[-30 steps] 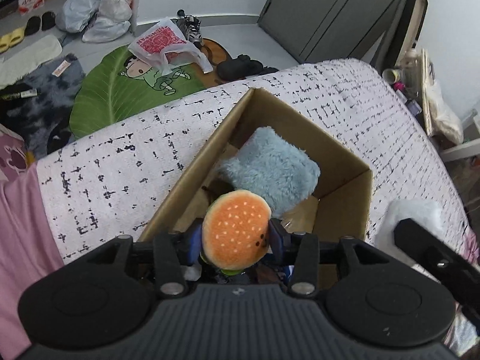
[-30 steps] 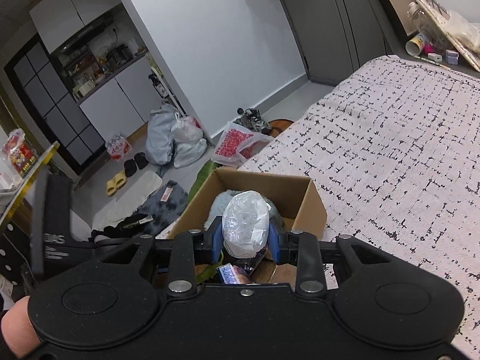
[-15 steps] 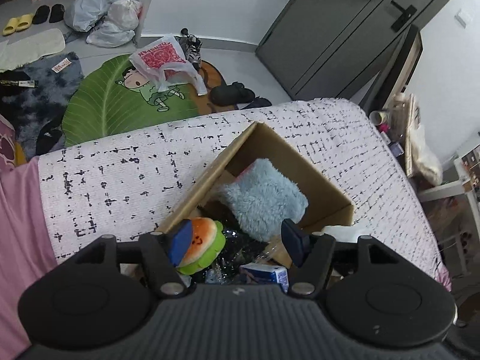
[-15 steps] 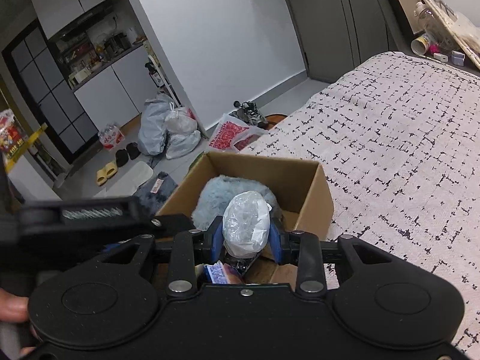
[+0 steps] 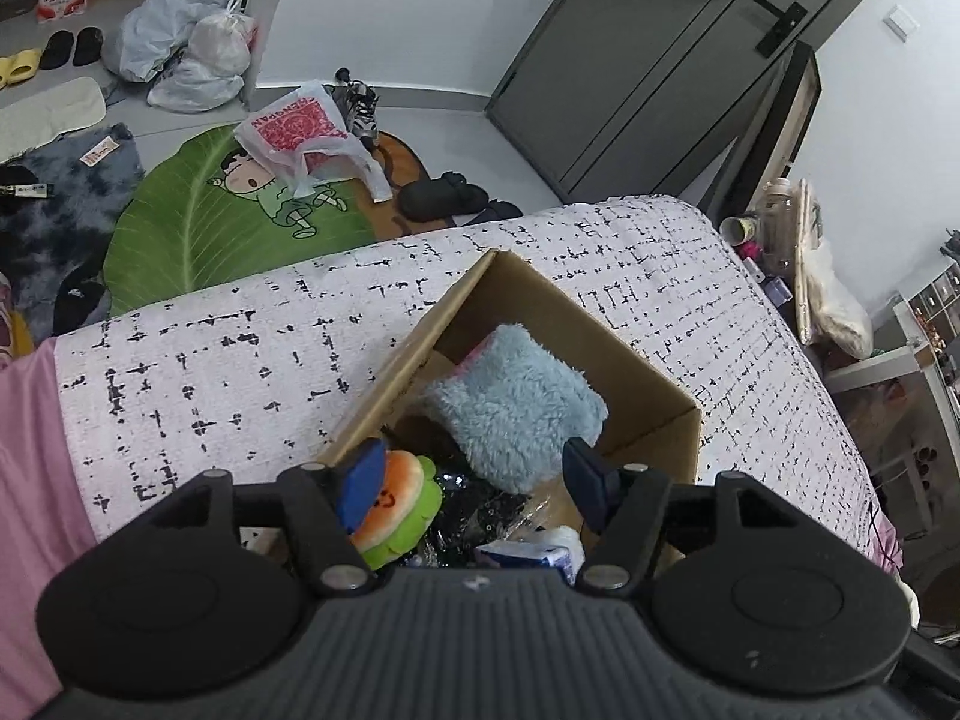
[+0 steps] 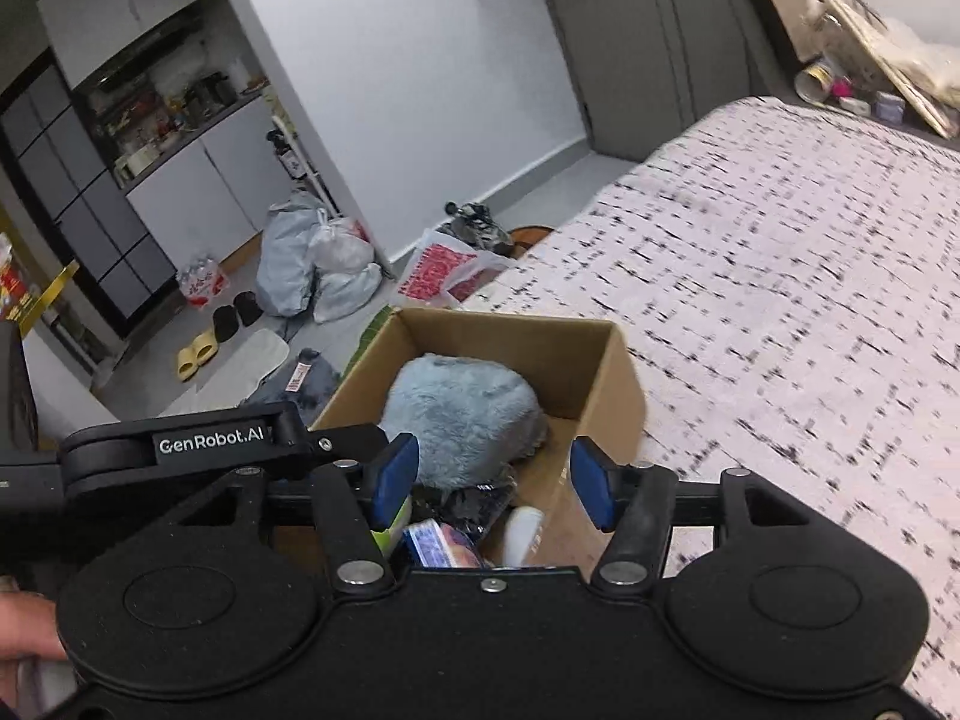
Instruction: Organize soft objects
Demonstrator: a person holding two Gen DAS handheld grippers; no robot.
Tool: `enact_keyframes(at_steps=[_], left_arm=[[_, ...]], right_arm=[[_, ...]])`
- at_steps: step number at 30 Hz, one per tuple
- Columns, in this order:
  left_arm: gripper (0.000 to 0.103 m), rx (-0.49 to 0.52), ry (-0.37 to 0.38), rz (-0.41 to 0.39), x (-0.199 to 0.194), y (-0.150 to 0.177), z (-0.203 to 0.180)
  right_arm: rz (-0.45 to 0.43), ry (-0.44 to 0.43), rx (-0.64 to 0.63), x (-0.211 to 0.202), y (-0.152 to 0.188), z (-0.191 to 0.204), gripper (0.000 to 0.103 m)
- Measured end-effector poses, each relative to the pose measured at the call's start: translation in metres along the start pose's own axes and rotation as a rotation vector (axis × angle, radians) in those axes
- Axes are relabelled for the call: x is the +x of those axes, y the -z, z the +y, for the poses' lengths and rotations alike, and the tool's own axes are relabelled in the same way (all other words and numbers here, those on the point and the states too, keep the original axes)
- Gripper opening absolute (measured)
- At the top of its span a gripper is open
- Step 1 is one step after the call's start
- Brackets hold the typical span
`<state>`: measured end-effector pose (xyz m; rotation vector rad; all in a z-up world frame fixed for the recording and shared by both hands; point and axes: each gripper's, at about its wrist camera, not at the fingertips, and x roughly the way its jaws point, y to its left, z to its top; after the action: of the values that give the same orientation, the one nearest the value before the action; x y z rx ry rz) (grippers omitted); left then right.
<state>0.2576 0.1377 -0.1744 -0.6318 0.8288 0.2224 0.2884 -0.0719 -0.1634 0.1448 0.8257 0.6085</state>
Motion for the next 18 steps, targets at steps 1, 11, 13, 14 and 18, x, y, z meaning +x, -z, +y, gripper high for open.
enact_keyframes(at_steps=[1, 11, 13, 14, 18], left_arm=[[0.064, 0.008, -0.007, -0.002, -0.002, 0.0, -0.003], [0.076, 0.124, -0.051, 0.038, -0.032, 0.013, -0.034], [0.077, 0.137, -0.049, 0.05, -0.04, 0.016, -0.04], [0.077, 0.143, -0.038, 0.06, -0.044, 0.017, -0.043], [0.081, 0.202, -0.025, 0.089, -0.06, 0.023, -0.057]], right_arm=[[0.001, 0.002, 0.007, -0.004, 0.0, -0.001, 0.056], [0.021, 0.046, 0.064, -0.049, 0.003, -0.012, 0.057], [0.014, 0.049, 0.066, -0.063, 0.006, -0.012, 0.063], [0.01, 0.055, 0.07, -0.069, 0.006, -0.013, 0.065], [-0.018, 0.092, 0.117, -0.096, 0.008, -0.018, 0.075]])
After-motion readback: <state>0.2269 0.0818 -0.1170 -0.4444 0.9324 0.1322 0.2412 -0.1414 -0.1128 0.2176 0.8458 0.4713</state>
